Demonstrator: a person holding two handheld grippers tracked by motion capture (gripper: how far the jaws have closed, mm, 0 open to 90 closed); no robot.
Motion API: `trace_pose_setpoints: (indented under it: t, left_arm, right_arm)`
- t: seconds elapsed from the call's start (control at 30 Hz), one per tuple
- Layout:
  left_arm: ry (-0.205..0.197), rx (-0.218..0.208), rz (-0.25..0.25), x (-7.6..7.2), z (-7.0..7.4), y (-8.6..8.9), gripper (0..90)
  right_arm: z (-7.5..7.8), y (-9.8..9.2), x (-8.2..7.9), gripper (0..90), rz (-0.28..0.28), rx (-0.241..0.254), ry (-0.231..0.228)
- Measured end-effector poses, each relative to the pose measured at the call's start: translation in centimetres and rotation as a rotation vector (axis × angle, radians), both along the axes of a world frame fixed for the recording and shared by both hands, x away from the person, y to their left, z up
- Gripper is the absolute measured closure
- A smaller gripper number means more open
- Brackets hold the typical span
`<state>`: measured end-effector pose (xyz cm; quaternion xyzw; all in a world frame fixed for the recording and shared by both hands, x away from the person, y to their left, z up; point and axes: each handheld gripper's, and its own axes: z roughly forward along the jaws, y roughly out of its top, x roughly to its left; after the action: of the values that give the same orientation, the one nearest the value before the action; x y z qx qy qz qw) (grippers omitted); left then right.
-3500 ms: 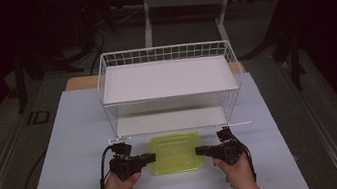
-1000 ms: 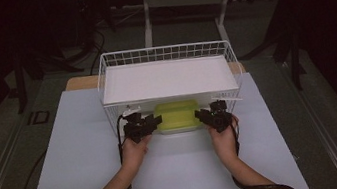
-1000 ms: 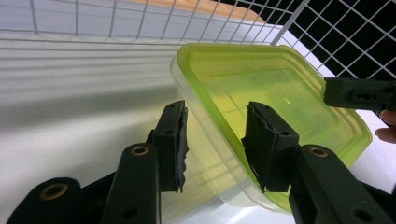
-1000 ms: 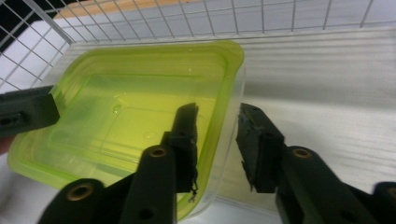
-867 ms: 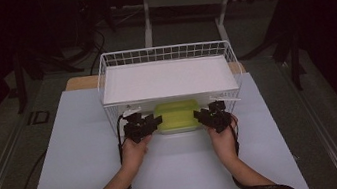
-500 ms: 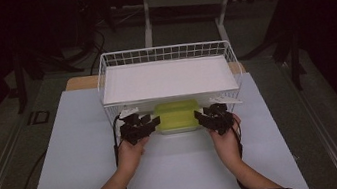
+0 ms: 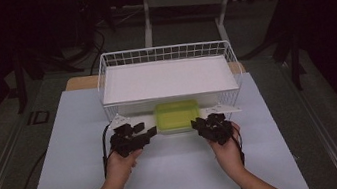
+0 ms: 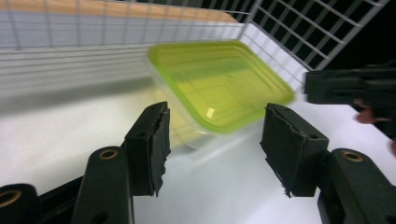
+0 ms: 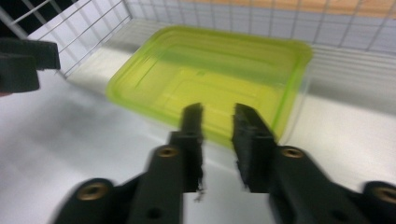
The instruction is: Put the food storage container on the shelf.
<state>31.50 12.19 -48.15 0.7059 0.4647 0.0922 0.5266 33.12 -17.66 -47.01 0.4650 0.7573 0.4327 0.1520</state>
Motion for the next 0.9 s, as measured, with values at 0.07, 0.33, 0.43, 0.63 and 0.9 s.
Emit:
trace_pose_setpoints:
  t: [0.07,0.33,0.43,0.63,0.9]
  left_arm:
    - [-0.001,-0.016,-0.006,-0.5,0.0,0.2,38.5]
    - [-0.099,0.004,-0.059,-1.9,-0.7,0.4,16.3]
    - [-0.096,-0.016,-0.053,-2.3,-1.1,0.7,14.3]
    - [-0.114,-0.016,-0.039,-2.9,-1.4,0.9,3.1]
    - [-0.117,0.036,-0.062,-3.5,-2.0,0.4,1.9]
  right_arm:
    - [-0.1,0.3,-0.2,87.9,0.022,-0.012,0.003]
    - [-0.9,1.0,-0.4,89.9,0.048,-0.022,0.028]
    - [-1.3,1.4,-0.4,90.0,0.058,-0.035,0.033]
    - [-1.8,1.7,-0.1,90.0,0.055,-0.052,0.041]
    - [-2.3,2.1,0.8,89.9,0.044,-0.063,0.041]
